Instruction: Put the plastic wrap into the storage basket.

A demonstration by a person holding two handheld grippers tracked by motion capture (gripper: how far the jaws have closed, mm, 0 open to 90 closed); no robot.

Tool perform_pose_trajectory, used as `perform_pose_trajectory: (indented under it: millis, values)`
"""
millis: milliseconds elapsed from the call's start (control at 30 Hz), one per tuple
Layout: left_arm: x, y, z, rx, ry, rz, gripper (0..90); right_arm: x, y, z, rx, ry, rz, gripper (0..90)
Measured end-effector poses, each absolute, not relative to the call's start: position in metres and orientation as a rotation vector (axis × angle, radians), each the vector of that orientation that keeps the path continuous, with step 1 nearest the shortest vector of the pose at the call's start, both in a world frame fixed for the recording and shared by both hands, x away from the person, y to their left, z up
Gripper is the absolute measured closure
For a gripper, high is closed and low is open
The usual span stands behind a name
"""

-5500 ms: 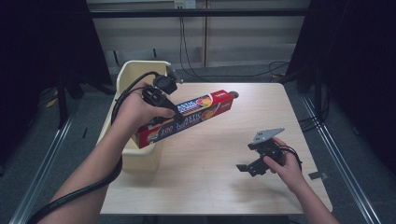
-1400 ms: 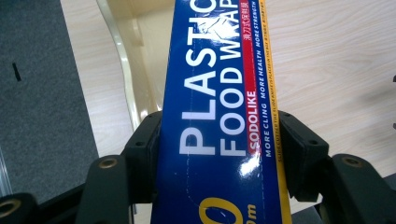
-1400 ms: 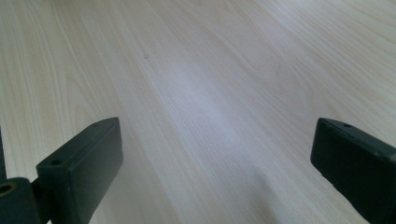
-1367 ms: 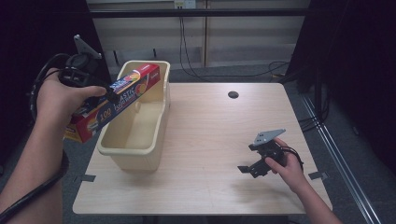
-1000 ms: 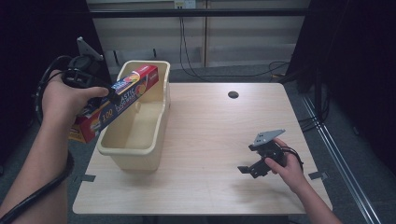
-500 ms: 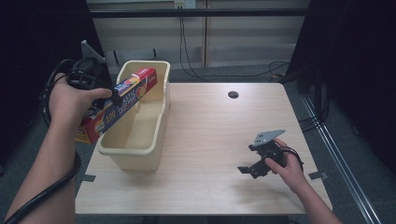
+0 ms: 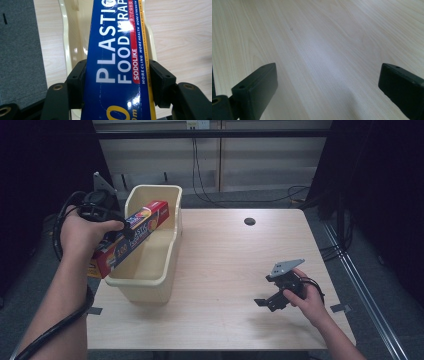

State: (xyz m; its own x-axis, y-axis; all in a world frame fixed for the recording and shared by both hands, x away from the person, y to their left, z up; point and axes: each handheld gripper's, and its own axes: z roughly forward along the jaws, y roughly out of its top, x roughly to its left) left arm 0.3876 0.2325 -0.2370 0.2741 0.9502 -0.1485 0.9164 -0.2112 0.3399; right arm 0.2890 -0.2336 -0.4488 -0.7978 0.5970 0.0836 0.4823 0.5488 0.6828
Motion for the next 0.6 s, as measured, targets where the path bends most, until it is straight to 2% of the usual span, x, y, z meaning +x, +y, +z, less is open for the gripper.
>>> perform_pose_trajectory:
  millis: [600]
  values:
    - [0.391, 0.231, -0.264, 2.206, 1.749, 0.097, 40.7, 0.289, -0.235, -0.448, 0.917, 2.624, 1.096, 2.3]
